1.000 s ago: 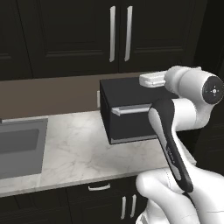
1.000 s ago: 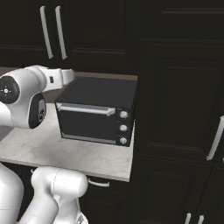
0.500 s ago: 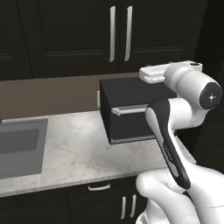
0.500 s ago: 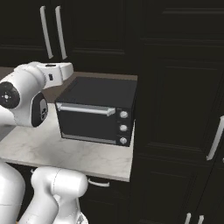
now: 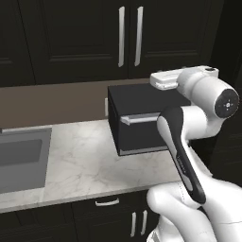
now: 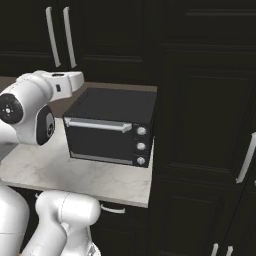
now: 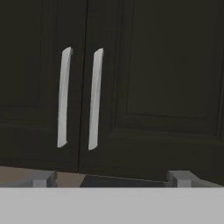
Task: Open the cabinet, retrieve the rolling pin, and place it next to the meat on the cutting board to prepare for tenderizing.
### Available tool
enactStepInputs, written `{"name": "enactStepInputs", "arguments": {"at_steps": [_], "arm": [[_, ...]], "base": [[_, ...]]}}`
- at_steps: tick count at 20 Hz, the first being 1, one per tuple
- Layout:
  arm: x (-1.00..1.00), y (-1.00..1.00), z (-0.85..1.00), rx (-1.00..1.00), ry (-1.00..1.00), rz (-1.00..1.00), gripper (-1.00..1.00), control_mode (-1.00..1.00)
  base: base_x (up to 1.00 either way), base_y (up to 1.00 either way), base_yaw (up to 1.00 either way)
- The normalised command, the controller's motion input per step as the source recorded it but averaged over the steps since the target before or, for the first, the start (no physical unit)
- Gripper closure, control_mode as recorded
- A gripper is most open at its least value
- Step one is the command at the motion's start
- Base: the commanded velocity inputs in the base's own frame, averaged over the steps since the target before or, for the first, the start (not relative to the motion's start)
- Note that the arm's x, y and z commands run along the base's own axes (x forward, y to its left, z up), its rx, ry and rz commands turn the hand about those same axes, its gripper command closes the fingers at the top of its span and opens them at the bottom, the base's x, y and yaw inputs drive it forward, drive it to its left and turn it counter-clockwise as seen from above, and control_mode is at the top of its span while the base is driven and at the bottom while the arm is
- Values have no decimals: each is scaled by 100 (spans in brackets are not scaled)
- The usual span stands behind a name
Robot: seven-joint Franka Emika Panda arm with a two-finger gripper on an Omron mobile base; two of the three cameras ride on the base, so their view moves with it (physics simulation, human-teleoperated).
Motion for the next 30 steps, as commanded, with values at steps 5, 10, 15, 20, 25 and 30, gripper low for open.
{"name": "enactStepInputs", "arguments": {"at_steps": [5,10,15,20,25,30], "arm": [[30,0,0,0,0,0,-100,-100],[59,3,0,0,1,-2,-100,-100],[61,9,7,0,1,-7,-100,-100],[73,24,18,-1,1,-5,-100,-100],[61,22,10,-1,2,-3,-100,-100],[49,11,0,0,7,-2,-100,-100]], "base": [[0,0,0],[0,0,0],[0,0,0],[0,0,0],[0,0,0],[0,0,0]]}}
